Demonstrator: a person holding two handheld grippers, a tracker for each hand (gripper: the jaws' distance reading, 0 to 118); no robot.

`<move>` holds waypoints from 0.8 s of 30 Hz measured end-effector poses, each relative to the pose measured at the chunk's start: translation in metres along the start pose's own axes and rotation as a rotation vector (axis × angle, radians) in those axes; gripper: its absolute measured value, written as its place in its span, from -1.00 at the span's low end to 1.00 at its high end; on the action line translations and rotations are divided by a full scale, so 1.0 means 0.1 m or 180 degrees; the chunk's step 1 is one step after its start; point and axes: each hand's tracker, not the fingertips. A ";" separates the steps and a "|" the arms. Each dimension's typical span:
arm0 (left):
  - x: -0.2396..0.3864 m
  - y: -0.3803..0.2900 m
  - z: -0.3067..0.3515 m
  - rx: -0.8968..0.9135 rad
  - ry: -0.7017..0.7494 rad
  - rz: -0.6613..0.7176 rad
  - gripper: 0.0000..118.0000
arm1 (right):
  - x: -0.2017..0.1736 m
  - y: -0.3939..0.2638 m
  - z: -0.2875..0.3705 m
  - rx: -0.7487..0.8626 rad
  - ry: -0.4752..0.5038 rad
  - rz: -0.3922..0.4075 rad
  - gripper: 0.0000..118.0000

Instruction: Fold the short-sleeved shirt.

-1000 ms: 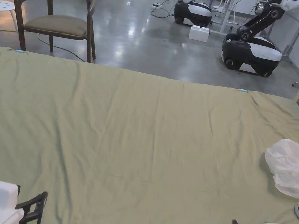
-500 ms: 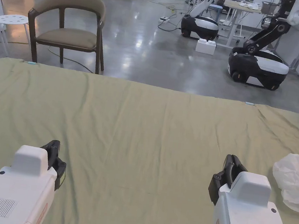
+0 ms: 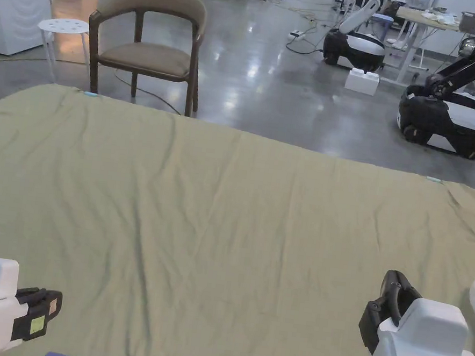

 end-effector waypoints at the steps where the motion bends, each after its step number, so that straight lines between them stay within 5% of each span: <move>1: -0.13 -0.07 -0.04 -0.0158 -0.0075 0.0042 -1.00 | -0.01 -0.01 0.00 -0.0039 0.0017 0.0010 -0.98; 5: -0.67 -0.27 -0.33 -0.0638 -0.0418 0.0444 -0.88 | -0.04 -0.09 -0.02 -0.0149 0.0072 0.0066 -0.98; 11: -1.13 -0.48 -0.76 -0.1244 -0.1110 0.1161 0.13 | -0.10 -0.16 -0.05 -0.0308 0.0153 0.0057 -0.98; 13: -1.19 -0.52 -0.90 -0.1344 -0.1217 0.1287 0.34 | -0.13 -0.18 -0.05 -0.0339 0.0156 0.0084 -0.98; 24: -1.09 -0.80 -1.04 -0.1213 -0.2161 0.2024 0.26 | -0.20 -0.27 -0.07 -0.0503 0.0205 0.0161 -0.98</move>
